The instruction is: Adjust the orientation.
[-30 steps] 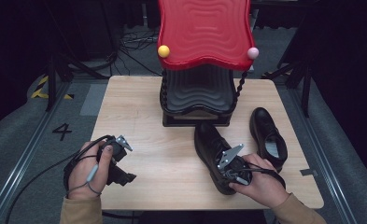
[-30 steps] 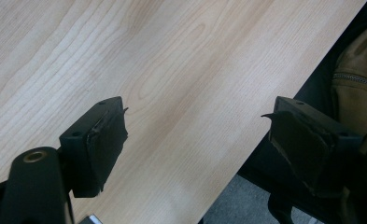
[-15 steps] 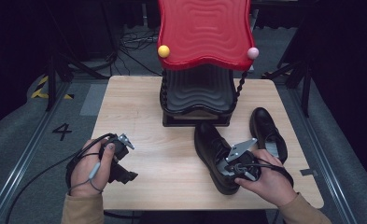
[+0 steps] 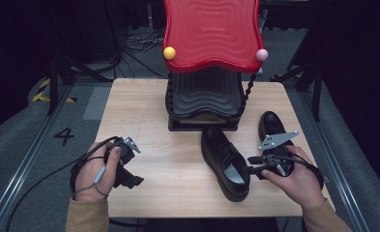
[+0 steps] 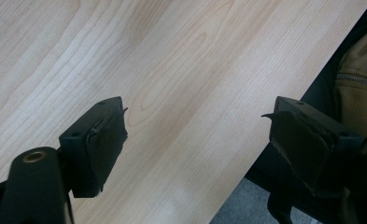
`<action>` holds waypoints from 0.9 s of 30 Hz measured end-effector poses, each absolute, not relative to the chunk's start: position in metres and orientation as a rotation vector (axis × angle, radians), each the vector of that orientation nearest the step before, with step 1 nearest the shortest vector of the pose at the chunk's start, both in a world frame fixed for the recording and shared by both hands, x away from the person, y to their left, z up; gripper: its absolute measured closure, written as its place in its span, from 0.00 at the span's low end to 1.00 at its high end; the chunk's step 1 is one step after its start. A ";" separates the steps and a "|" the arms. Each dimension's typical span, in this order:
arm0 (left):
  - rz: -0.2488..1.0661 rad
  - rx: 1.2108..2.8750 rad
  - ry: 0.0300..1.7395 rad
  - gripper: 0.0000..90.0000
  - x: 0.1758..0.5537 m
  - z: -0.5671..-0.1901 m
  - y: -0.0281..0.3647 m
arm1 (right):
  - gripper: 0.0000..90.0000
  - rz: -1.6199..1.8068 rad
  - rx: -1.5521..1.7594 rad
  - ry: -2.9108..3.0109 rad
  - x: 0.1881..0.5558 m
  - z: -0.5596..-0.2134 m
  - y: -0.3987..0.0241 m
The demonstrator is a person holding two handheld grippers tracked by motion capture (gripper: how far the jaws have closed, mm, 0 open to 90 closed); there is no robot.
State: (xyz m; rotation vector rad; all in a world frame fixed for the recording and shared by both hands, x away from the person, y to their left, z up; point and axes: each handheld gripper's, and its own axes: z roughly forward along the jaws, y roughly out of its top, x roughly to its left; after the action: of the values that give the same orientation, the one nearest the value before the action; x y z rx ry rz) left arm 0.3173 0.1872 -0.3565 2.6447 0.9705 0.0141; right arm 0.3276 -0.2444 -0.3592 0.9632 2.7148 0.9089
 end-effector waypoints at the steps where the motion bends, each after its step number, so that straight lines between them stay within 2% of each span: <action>1: 0.014 2.648 0.965 0.22 0.318 -0.357 0.187 | 0.66 0.894 0.973 2.711 0.329 -0.359 -0.246; 16: 0.005 2.643 0.976 0.22 0.318 -0.358 0.189 | 0.64 0.776 1.268 2.496 0.342 -0.362 -0.301; 27: 0.004 2.641 0.979 0.22 0.318 -0.358 0.189 | 0.60 0.657 1.489 2.502 0.353 -0.386 -0.323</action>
State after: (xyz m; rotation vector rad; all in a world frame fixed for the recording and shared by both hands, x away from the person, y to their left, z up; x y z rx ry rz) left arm 0.3179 0.1893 -0.3584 2.6411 0.9793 0.0039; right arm 0.3528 -0.3228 -0.3862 1.4888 2.5023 0.6567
